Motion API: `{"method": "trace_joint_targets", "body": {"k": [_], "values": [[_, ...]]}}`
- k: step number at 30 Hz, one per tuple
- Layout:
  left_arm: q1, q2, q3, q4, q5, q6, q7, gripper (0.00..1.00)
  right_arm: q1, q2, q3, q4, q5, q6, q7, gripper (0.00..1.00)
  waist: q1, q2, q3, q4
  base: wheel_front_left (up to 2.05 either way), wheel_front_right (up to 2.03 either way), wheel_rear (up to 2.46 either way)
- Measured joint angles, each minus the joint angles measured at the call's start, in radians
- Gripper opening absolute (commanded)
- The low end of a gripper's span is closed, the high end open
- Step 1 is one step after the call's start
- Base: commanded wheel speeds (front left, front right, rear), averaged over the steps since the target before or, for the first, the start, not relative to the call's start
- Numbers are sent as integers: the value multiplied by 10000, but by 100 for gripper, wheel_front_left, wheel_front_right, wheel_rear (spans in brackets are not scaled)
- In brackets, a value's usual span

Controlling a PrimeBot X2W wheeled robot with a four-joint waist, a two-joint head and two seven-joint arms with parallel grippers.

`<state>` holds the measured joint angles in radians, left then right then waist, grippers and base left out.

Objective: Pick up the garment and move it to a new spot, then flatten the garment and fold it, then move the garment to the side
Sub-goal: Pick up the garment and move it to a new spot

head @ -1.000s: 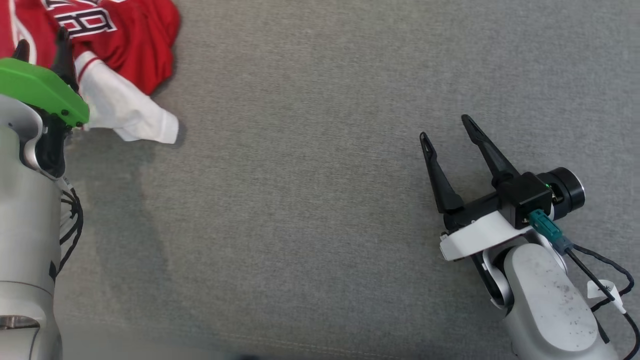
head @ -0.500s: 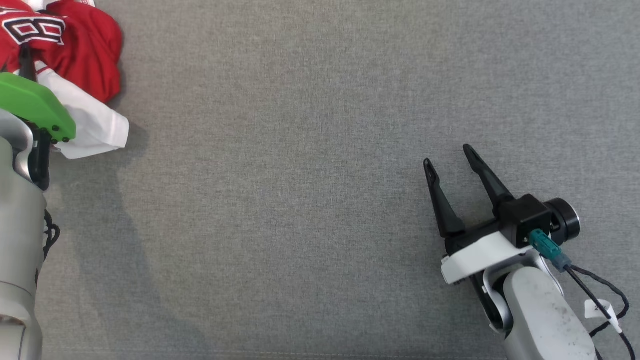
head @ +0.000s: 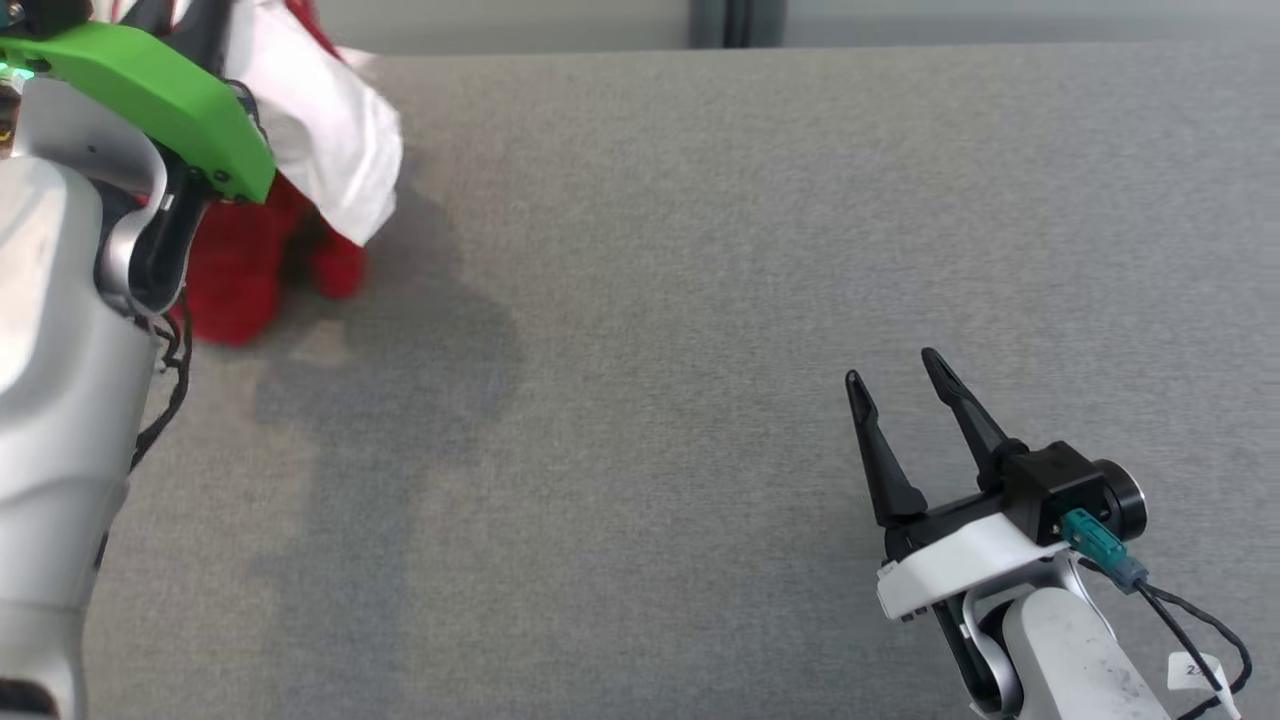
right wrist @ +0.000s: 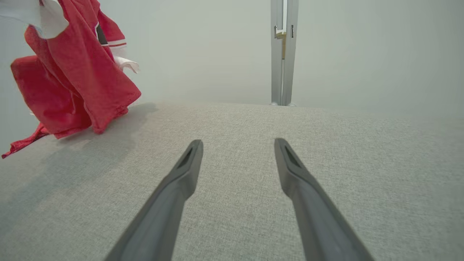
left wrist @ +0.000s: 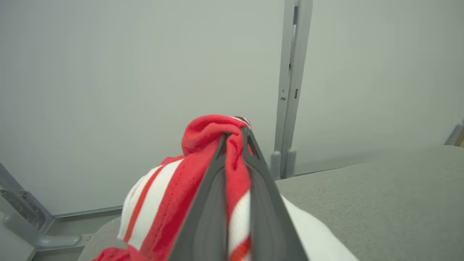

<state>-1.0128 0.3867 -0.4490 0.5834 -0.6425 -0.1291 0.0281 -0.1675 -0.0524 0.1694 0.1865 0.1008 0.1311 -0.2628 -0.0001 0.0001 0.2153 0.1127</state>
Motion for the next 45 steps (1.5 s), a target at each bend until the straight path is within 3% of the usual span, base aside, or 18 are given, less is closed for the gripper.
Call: {"method": "trace_joint_targets", "body": {"k": [5, 10, 14, 17, 22, 26, 30, 31, 32, 33, 37, 39, 45], "values": [[1150, 598, -2, -3919, -1722, 4, 1726, 0, 210, 23, 67, -111, 153, 0, 0, 100, 0, 0, -379, -598, 0, 0, 0], [2082, 709, 63, -7304, -2978, 650, 3133, 0, 246, 19, 226, -253, 522, 0, 0, 100, 0, 0, -539, -1427, 0, 0, 0], [2504, 725, -249, -8631, -3338, 1118, 3900, 0, 176, 19, 380, -378, 813, 0, 0, 100, 0, 0, -543, -2190, 0, 0, 0], [2894, 696, -491, -8495, -3459, 1218, 4048, 0, 35, 17, 497, -504, 1032, 0, 0, 100, 0, 0, -490, -2811, 0, 0, 0], [3143, 711, -802, -6794, -2915, 1081, 3689, 0, -6, 13, 598, -642, 1360, 0, 0, 100, 0, 0, -323, -3886, 0, 0, 0], [3083, 817, -892, -4533, -2061, 702, 2600, 0, 14, 13, 700, -744, 1578, 0, 0, 100, 0, 0, -113, -4757, 0, 0, 0], [2571, 970, -1375, -2606, -604, 268, 848, 0, 157, 2, 591, -802, 1722, 0, 0, 100, 0, 0, 136, -5492, 0, 0, 0], [2485, 955, -1498, -2050, -221, 253, 401, 27, 198, 2, 581, -794, 1722, 0, 0, 100, 0, 0, 207, -5646, 0, 0, 0], [2443, 947, -1662, -1647, 19, 251, 148, 69, 213, 8, 562, -788, 1720, 0, 0, 100, 0, 0, 265, -5748, 0, 0, 0], [2436, 899, -1783, -1133, 291, 249, -153, 100, 216, 10, 546, -779, 1708, 0, 0, 100, 0, 0, 345, -5843, 0, 0, 0], [2429, 437, -2153, 228, 913, 382, -1264, 100, 205, 21, 464, -748, 1526, 0, 0, 100, 0, 0, 554, -5910, 0, 0, 0], [2427, 123, -2011, 489, 941, 698, -2123, 100, 209, 23, 259, -748, 1325, 0, 0, 100, 0, 0, 567, -5805, 0, 0, 0], [3482, -591, -1551, -313, 1058, 1513, -2867, 100, 532, 36, -623, -849, 591, 2, 0, 100, 0, 0, 444, -5261, 0, 0, 0]]}}
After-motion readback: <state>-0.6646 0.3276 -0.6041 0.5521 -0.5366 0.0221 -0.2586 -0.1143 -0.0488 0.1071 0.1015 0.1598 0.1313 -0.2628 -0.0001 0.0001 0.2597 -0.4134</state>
